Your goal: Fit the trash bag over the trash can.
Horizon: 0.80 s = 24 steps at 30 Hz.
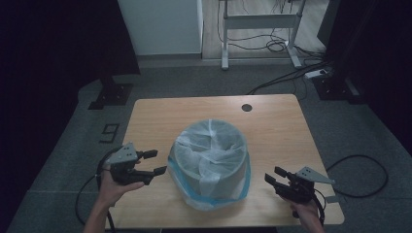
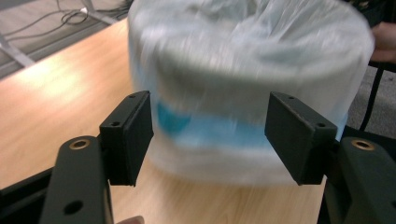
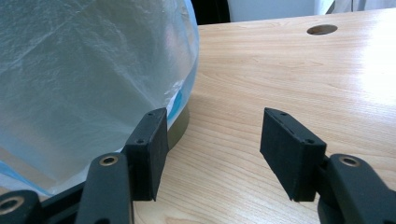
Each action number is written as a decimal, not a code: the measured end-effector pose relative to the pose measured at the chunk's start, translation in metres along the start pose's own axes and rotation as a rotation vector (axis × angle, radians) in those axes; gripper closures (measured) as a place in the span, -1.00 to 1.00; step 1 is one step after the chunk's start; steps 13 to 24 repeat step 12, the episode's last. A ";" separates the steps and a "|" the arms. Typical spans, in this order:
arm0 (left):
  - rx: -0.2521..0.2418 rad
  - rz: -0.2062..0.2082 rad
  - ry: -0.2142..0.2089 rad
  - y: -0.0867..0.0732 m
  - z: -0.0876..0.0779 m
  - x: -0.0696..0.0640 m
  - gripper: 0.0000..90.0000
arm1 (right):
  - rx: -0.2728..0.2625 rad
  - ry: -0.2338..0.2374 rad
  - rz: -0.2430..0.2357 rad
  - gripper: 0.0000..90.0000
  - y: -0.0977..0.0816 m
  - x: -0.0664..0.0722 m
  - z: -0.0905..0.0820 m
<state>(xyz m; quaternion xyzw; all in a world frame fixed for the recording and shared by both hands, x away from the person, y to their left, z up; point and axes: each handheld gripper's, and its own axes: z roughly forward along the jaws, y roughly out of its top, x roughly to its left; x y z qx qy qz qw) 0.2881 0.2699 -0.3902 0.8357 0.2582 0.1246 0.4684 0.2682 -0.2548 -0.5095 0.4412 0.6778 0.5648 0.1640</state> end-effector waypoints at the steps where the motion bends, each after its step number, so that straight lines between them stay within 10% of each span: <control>1: 0.002 -0.010 0.003 -0.006 -0.001 0.001 -0.30 | 0.000 -0.003 0.000 -0.09 0.000 -0.001 0.000; 24: -0.007 -0.050 0.019 -0.027 -0.006 0.006 -0.33 | -0.001 -0.017 -0.010 -0.13 0.001 -0.001 0.002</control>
